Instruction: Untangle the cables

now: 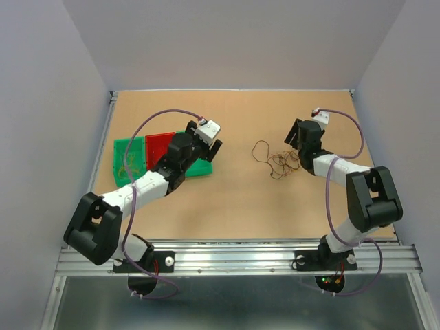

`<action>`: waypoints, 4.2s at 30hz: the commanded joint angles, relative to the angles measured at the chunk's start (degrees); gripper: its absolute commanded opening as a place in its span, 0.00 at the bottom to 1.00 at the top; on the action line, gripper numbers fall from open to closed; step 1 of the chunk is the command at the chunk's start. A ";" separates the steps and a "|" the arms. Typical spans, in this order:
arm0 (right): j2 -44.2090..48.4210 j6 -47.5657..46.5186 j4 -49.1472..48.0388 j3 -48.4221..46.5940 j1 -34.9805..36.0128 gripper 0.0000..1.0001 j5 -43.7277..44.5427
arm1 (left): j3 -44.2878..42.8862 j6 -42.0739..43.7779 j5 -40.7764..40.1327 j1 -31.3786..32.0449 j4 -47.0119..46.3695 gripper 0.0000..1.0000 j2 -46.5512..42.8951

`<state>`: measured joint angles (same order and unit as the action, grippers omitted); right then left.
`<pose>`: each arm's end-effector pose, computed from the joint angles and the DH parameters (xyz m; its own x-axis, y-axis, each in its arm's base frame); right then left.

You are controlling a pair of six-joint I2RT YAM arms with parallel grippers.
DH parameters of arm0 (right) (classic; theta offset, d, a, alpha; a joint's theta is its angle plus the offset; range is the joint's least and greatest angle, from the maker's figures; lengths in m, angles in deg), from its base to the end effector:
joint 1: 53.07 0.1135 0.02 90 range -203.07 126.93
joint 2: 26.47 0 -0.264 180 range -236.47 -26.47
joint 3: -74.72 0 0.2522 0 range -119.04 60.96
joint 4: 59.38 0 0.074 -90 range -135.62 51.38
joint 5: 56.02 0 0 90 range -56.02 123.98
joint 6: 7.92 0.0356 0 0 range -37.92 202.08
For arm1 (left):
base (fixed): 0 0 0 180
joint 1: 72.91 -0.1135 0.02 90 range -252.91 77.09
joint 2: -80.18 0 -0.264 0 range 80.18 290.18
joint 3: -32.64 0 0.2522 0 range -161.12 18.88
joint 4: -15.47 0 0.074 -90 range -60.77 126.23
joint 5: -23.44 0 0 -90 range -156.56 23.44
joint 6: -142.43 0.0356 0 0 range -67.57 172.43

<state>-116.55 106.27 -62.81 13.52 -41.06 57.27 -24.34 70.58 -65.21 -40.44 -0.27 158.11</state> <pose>0.3331 0.0565 0.2098 -0.3186 0.3170 -0.8933 0.3164 0.9239 0.2150 0.2606 -0.1668 0.2715 0.1006 0.3051 -0.9470 0.5527 0.7743 0.3082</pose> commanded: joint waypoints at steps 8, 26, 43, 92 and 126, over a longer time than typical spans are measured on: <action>-14.06 -0.80 -0.65 -10.21 -1.02 0.62 3.87 | 2.09 5.05 -5.91 3.39 -10.84 0.81 0.11; 19.41 -1.10 -27.97 10.79 -0.59 0.01 -45.14 | 4.98 4.62 -2.14 5.06 -15.85 0.81 -3.72; 23.28 19.93 -28.86 -9.16 2.84 0.01 -63.99 | 3.13 -8.49 21.32 5.06 -24.71 0.91 -6.65; 22.33 -6.93 0.96 -3.95 8.73 0.00 -32.43 | -5.82 -6.90 17.82 8.84 -14.19 0.00 -1.36; 4.75 -21.11 -6.09 2.88 8.73 0.93 -61.86 | -7.75 -8.83 -4.59 7.70 -5.31 0.00 -8.67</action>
<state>-109.97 87.25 -65.65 14.70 -32.71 -1.72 -29.70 62.43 -68.05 -32.53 -3.05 151.90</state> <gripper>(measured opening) 0.918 0.026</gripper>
